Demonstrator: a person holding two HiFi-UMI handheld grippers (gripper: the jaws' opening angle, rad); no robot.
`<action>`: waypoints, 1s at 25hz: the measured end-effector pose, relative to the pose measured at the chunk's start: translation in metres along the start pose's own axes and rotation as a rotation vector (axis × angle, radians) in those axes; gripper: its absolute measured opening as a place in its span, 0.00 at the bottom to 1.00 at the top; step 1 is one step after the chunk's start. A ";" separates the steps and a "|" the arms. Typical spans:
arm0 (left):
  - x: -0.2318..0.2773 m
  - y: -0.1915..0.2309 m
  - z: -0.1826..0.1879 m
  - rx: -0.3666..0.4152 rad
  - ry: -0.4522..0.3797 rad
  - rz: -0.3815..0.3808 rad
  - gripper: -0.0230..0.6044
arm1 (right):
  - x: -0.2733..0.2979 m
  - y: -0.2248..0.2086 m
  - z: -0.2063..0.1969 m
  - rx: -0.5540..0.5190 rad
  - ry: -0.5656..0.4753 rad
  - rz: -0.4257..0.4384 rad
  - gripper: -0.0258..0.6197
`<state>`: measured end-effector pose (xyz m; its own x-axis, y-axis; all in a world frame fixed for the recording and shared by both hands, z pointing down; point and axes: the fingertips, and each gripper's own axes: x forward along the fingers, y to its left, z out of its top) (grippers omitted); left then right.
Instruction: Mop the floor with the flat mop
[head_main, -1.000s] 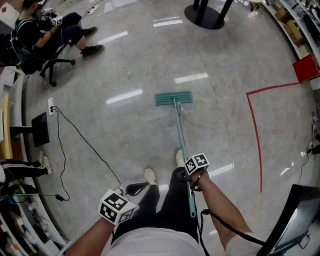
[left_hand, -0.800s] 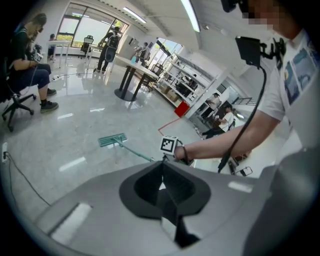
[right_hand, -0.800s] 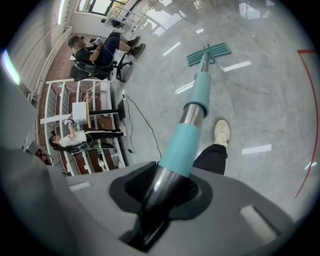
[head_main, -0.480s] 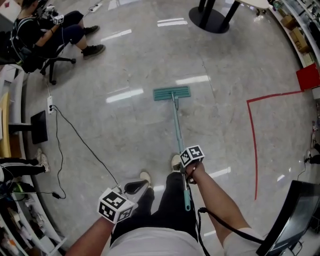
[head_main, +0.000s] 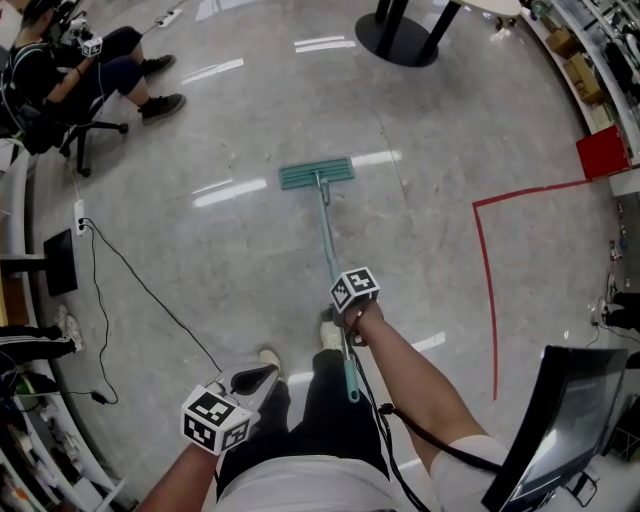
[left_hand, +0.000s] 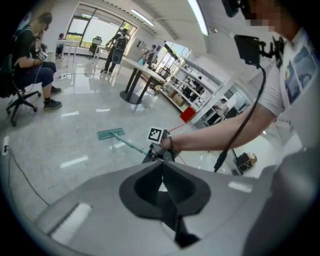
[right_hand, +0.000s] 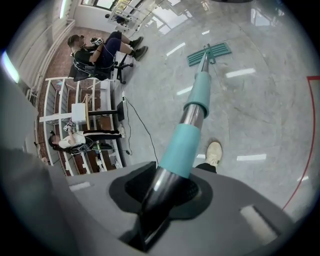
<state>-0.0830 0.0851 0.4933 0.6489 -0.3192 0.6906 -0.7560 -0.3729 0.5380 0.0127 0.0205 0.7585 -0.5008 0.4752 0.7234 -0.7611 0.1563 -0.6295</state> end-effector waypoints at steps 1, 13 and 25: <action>0.001 -0.002 0.002 -0.005 -0.004 0.004 0.04 | -0.003 -0.002 0.004 -0.002 0.002 -0.003 0.17; -0.011 -0.008 0.009 -0.019 -0.064 0.023 0.04 | -0.039 -0.003 0.010 -0.005 0.000 -0.002 0.17; -0.082 0.015 -0.026 0.125 -0.127 0.014 0.04 | -0.050 0.057 -0.122 0.063 -0.165 0.063 0.18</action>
<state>-0.1498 0.1287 0.4572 0.6497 -0.4297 0.6271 -0.7539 -0.4701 0.4589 0.0442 0.1110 0.6520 -0.6049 0.3334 0.7231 -0.7478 0.0742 -0.6598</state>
